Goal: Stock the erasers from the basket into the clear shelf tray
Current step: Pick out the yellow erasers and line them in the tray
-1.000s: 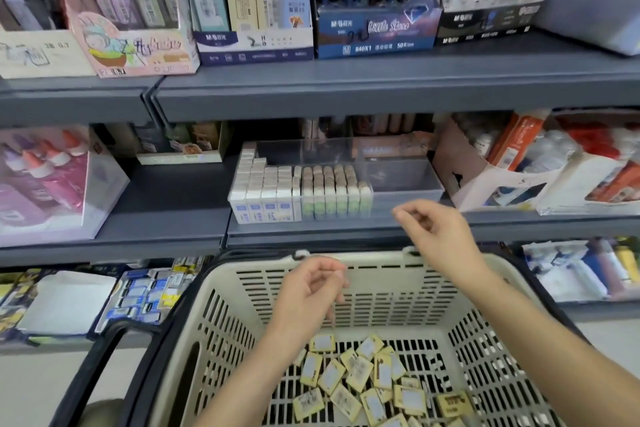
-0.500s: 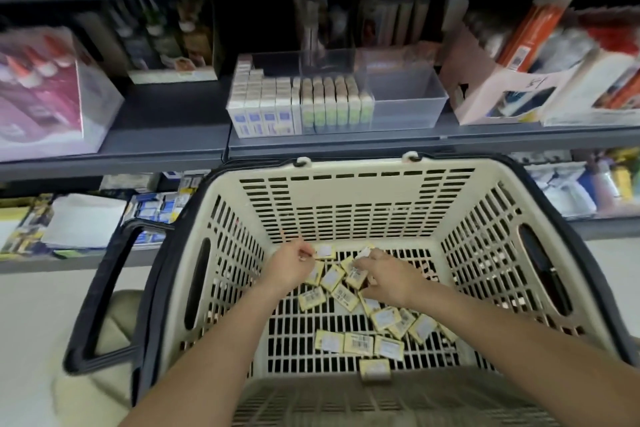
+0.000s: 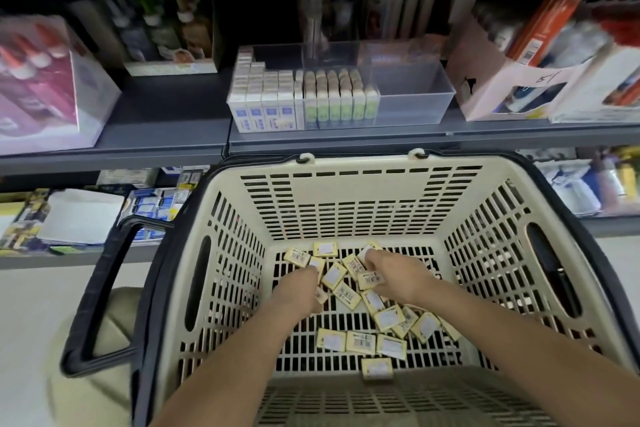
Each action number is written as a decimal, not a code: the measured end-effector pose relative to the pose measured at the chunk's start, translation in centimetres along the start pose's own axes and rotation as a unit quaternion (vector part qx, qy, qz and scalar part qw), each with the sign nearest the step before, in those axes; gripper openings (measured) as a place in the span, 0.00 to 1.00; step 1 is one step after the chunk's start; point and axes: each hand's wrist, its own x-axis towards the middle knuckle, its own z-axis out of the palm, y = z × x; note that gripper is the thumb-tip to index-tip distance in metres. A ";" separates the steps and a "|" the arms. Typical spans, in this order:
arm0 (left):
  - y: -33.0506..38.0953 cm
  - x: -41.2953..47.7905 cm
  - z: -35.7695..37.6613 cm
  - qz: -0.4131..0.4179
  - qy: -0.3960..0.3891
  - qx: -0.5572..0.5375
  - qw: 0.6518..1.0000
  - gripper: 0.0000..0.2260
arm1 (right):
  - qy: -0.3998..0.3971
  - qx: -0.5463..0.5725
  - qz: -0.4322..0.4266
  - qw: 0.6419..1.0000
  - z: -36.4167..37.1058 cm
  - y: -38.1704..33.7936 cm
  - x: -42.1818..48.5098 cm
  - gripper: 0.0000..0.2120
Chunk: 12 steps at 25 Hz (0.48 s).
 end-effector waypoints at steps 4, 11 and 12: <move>-0.9 0.5 -0.3 -0.025 -0.008 0.000 1.000 0.04 | -0.003 0.192 0.025 0.981 -0.8 0.2 0.3 0.10; -0.6 -0.6 0.8 0.017 -0.003 0.078 0.997 0.17 | -0.038 0.332 0.052 0.941 -0.3 -0.8 0.3 0.07; -0.2 -0.6 0.9 0.024 -0.002 0.067 0.997 0.15 | -0.045 0.358 0.057 0.931 -0.4 -1.0 0.3 0.07</move>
